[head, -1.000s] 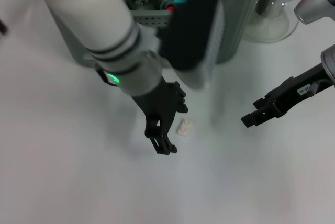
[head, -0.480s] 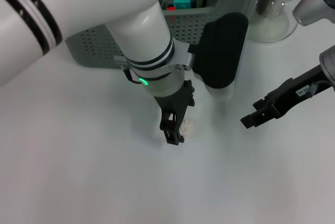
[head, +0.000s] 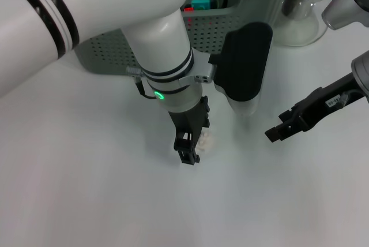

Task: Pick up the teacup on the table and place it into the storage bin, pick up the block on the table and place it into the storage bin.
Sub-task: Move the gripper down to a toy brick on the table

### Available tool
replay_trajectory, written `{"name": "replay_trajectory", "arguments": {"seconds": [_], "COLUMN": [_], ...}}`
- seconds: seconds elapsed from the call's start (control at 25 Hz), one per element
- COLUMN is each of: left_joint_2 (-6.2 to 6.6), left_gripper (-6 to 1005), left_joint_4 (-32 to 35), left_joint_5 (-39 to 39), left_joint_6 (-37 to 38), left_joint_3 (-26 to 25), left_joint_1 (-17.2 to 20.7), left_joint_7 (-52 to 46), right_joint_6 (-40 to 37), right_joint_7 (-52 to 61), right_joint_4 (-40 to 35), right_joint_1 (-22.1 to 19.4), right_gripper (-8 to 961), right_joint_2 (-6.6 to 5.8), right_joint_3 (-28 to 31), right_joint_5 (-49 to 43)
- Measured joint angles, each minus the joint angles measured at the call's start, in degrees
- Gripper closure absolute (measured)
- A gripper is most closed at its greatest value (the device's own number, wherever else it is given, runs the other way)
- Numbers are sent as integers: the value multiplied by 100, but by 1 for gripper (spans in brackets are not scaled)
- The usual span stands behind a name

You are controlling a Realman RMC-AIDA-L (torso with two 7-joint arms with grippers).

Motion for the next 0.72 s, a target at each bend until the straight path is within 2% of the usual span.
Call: {"name": "replay_trajectory", "arguments": {"seconds": [0.28,0.72], "left_joint_2": [0,0], "left_gripper": [237,252], "left_joint_4": [-86,-274], "left_joint_5": [-143,-226], "left_joint_6": [-125,-377], "left_joint_3": [80,243], "left_joint_1": [-27,-145], "left_joint_7": [-8,-15], "right_joint_6": [0,-2], "right_joint_7": [-19,-33], "right_joint_4": [0,8], "right_joint_1": [33,-11], "right_gripper": [269,269], "right_joint_2": [0,21], "right_joint_3": [2,2], "right_joint_5": [1,1]}}
